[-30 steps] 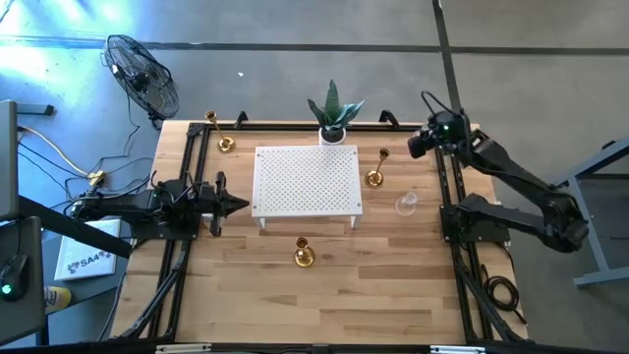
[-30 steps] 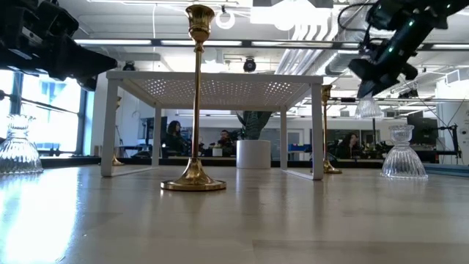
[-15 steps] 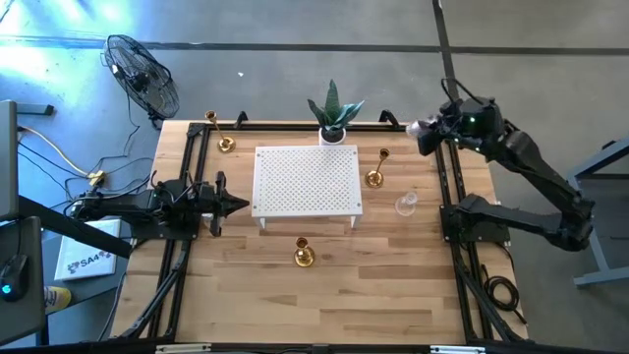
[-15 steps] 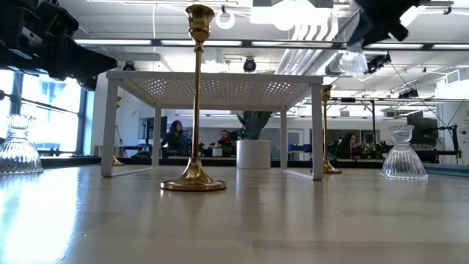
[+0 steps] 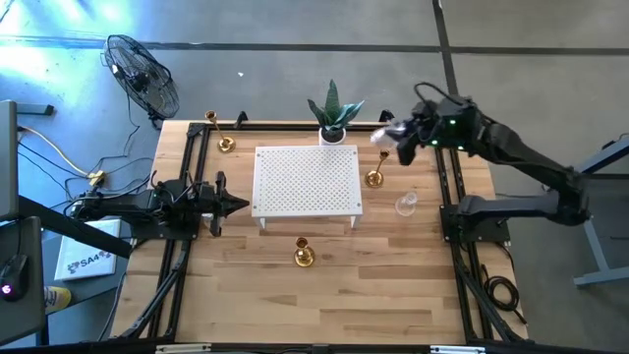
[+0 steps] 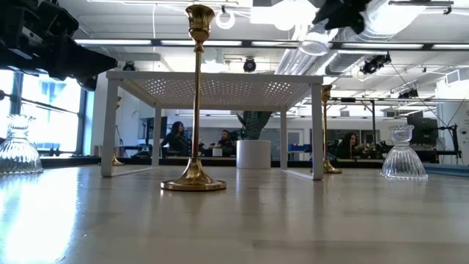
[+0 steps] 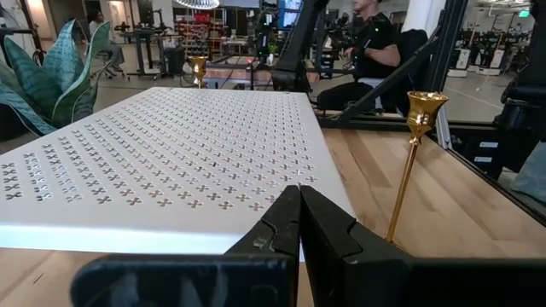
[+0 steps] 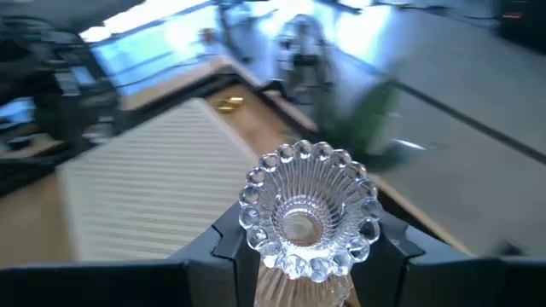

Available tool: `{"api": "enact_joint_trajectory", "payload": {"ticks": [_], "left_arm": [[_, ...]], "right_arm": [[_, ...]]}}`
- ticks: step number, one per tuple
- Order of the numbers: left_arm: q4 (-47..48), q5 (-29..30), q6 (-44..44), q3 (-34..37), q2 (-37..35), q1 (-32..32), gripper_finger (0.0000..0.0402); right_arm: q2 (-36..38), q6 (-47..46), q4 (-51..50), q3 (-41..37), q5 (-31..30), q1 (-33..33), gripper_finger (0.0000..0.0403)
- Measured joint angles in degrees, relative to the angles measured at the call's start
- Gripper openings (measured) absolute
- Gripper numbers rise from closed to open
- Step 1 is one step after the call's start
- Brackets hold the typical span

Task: Pick & Place candle stick holders
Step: Put the top right transparent candle holder on the shelf

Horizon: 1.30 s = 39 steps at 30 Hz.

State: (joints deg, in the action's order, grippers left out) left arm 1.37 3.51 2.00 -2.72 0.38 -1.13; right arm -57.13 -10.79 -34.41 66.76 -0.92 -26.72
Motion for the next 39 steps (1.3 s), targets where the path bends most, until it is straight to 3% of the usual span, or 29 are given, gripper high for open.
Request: {"api": "enact_joint_trajectory", "payload": {"ticks": [14, 27, 39], "left_arm": [[0.1, 0.0, -0.2, 0.0, 0.0, 0.0, 0.0001], [0.2, 0.0, -0.2, 0.0, 0.0, 0.0, 0.0001], [0.2, 0.1, -0.8, 0.0, 0.0, 0.0, 0.0001]], "right_arm": [[-13.7, 2.1, 13.7, 0.0, 1.4, 9.5, 0.0125], [-21.4, 3.4, 16.8, 0.0, -3.7, 10.1, 0.0125], [-27.3, 3.3, 16.9, 2.6, -4.5, 10.6, 0.0125]]}}
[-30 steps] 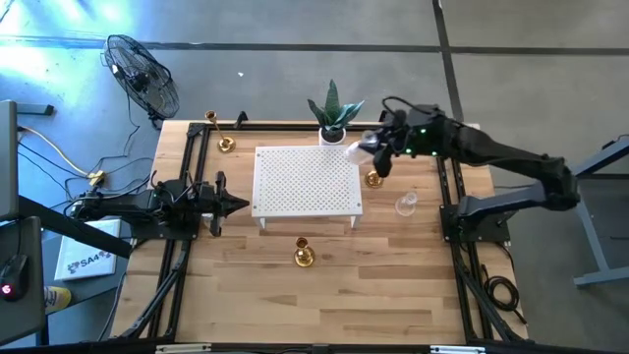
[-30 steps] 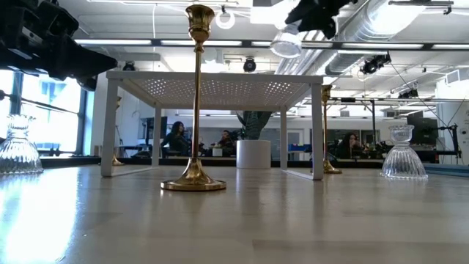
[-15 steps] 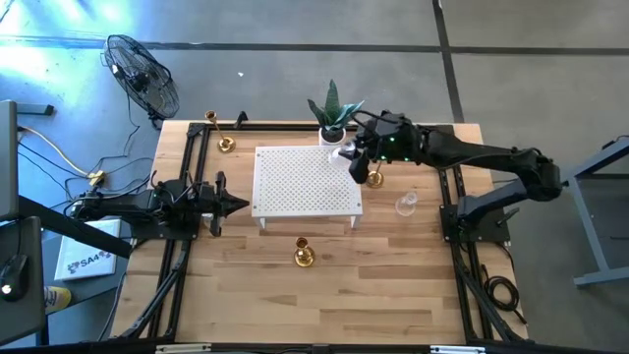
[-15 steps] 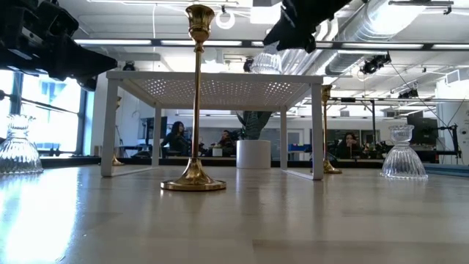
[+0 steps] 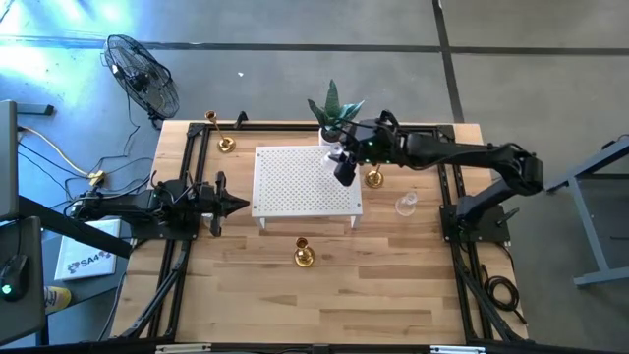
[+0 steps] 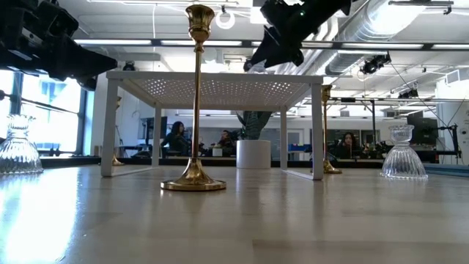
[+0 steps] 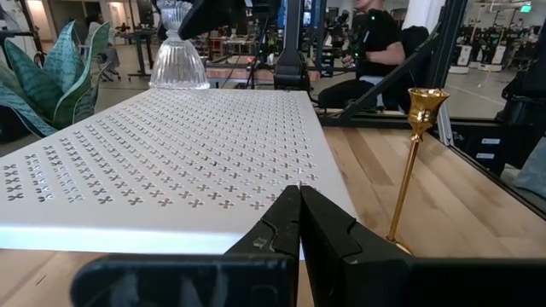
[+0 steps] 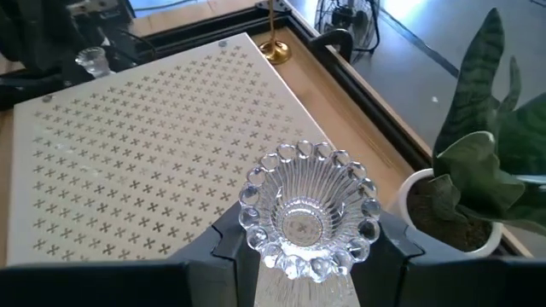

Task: Pick & Place candle stick holders
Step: Put the top right transparent candle holder on the shelf

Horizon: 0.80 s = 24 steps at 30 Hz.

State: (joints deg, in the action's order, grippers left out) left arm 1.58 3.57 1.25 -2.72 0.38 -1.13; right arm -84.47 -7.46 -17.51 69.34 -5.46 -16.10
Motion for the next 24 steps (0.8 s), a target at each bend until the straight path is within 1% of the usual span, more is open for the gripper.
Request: {"api": "enact_joint_trajectory", "payload": {"ticks": [5, 7, 11, 16, 24], "left_arm": [[0.2, 0.0, 0.0, 0.0, 0.0, 0.0, 0.0001], [0.3, 0.0, 0.1, 0.0, 0.0, 0.0, 0.0001], [0.6, 0.0, 0.3, 0.0, 0.0, 0.0, 0.0001], [1.0, 0.0, 0.5, -0.1, 0.0, 0.0, 0.0001], [1.1, -0.1, 0.5, -0.1, 0.0, 0.0, 0.0001]], "right_arm": [[-1.0, -0.6, -6.3, 2.8, -5.9, 0.5, 0.0125], [-1.1, -1.7, -8.0, 3.0, -6.9, 0.5, 0.0125], [-1.1, -2.7, -8.8, 3.0, -7.1, 0.5, 0.0125], [-1.1, -3.2, -9.0, 3.0, -5.0, 0.5, 0.0125], [-1.1, -3.1, -10.9, 3.0, -8.2, 0.3, 0.0125]]}}
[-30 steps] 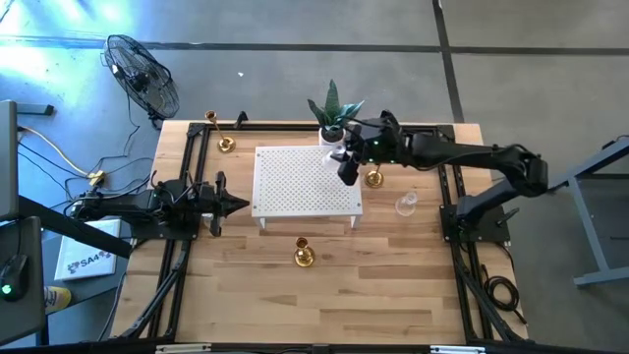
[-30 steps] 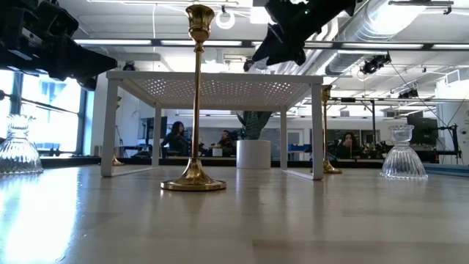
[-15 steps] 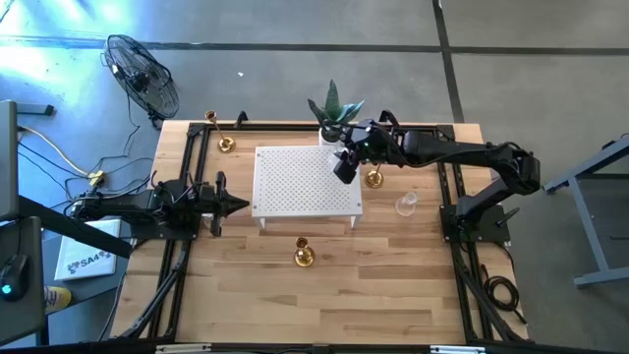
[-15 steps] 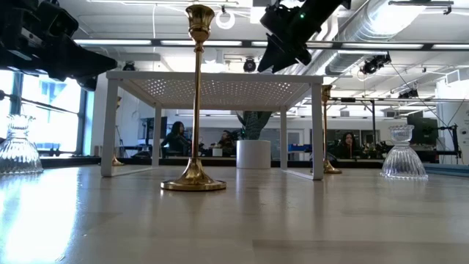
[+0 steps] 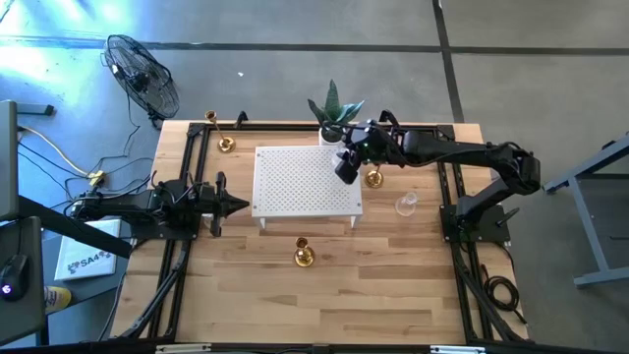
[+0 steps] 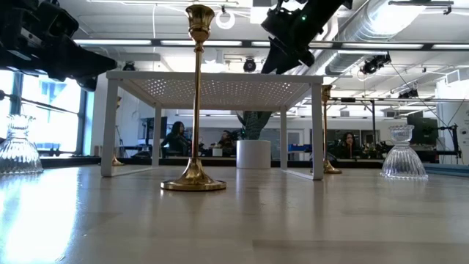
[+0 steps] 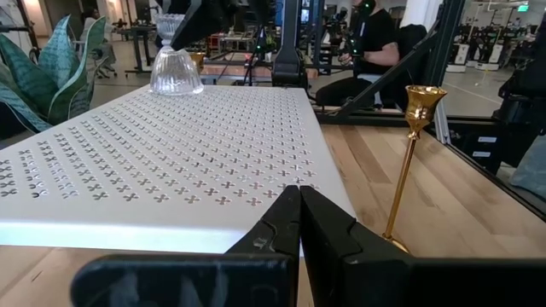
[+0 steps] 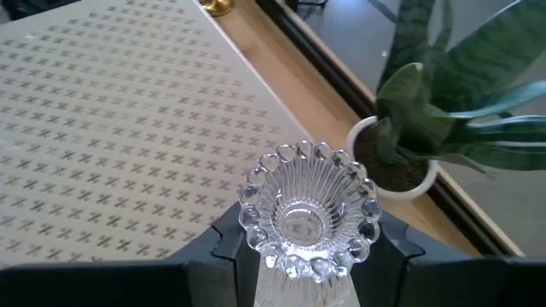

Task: Pick & Place candle stick holders
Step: Put the top right transparent candle holder on the shelf

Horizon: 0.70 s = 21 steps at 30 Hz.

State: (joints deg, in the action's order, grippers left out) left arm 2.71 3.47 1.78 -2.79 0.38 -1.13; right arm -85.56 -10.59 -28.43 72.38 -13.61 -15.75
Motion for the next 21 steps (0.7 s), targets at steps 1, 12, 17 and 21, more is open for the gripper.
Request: {"api": "enact_joint_trajectory", "payload": {"ticks": [1, 12, 17, 21], "left_arm": [[0.0, 0.0, 0.0, 0.0, 0.0, 0.0, 0.0001], [0.2, -0.1, 0.0, 0.0, 0.0, 0.0, 0.0001], [0.2, -0.1, 0.0, 0.0, 0.0, 0.0, 0.0001], [0.2, -0.1, 0.0, 0.0, 0.0, 0.0, 0.0001]], "right_arm": [[0.0, 0.0, 0.0, 0.0, 0.0, 0.0, 0.0125], [0.0, 0.1, 0.0, 0.0, 0.5, 0.0, 0.0134], [0.0, 0.1, 0.0, 0.0, 1.2, 0.0, 0.0137], [0.0, 0.1, 0.0, 0.0, 1.3, 0.0, 0.0138]]}}
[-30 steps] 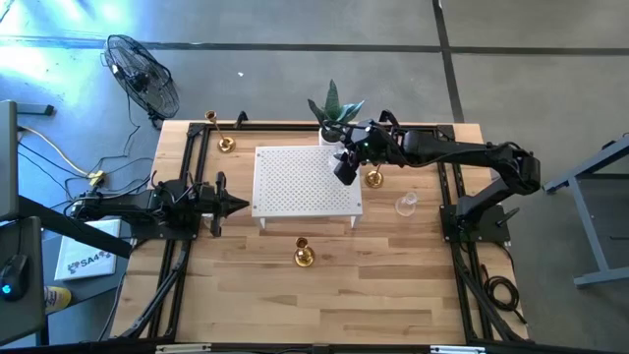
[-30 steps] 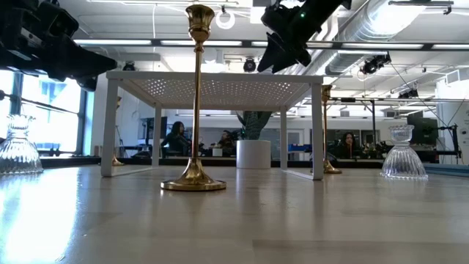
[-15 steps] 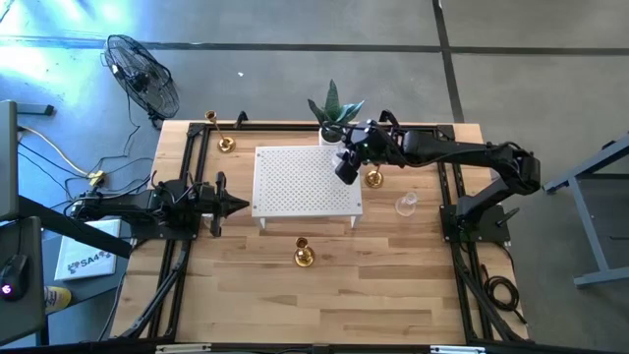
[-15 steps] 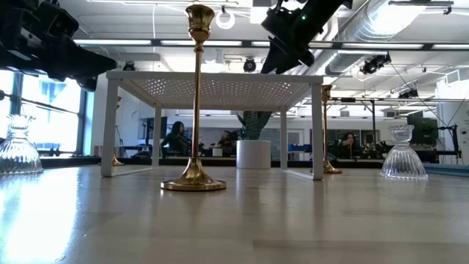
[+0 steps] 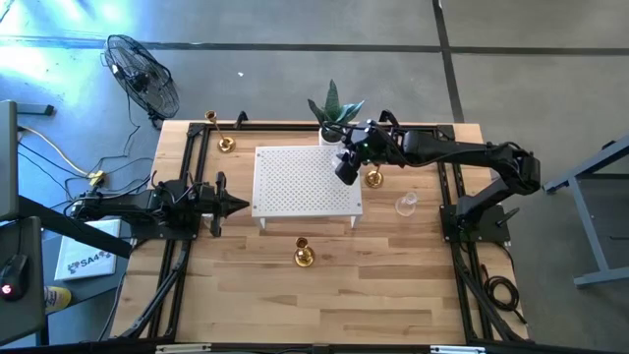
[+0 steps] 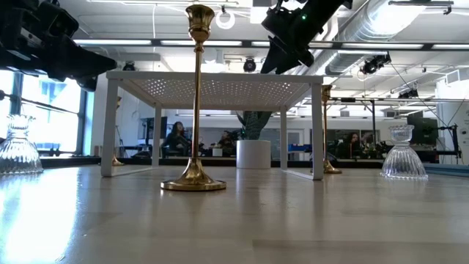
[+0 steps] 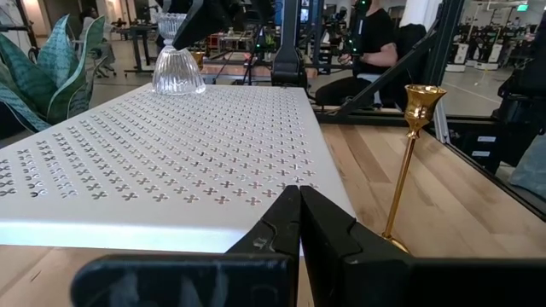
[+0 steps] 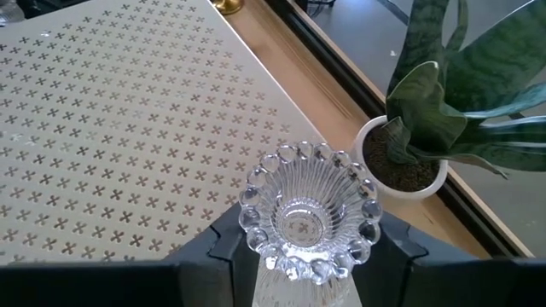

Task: Pick & Place candle stick holders
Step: Put the top right transparent candle holder on the shelf

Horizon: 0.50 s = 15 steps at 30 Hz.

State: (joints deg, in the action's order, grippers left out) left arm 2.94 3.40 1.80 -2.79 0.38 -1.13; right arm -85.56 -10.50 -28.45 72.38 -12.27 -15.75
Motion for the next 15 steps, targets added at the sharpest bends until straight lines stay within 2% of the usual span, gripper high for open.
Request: {"api": "enact_joint_trajectory", "payload": {"ticks": [7, 15], "left_arm": [[0.0, 0.0, 0.0, 0.0, 0.0, 0.0, 0.0001], [0.0, 0.1, 0.0, 0.0, 0.0, 0.0, 0.0001]], "right_arm": [[0.0, 0.4, 0.0, 0.0, -1.3, 0.0, 0.0149], [0.0, 1.4, 0.6, 0.0, -1.3, 0.0, 0.0207]]}}
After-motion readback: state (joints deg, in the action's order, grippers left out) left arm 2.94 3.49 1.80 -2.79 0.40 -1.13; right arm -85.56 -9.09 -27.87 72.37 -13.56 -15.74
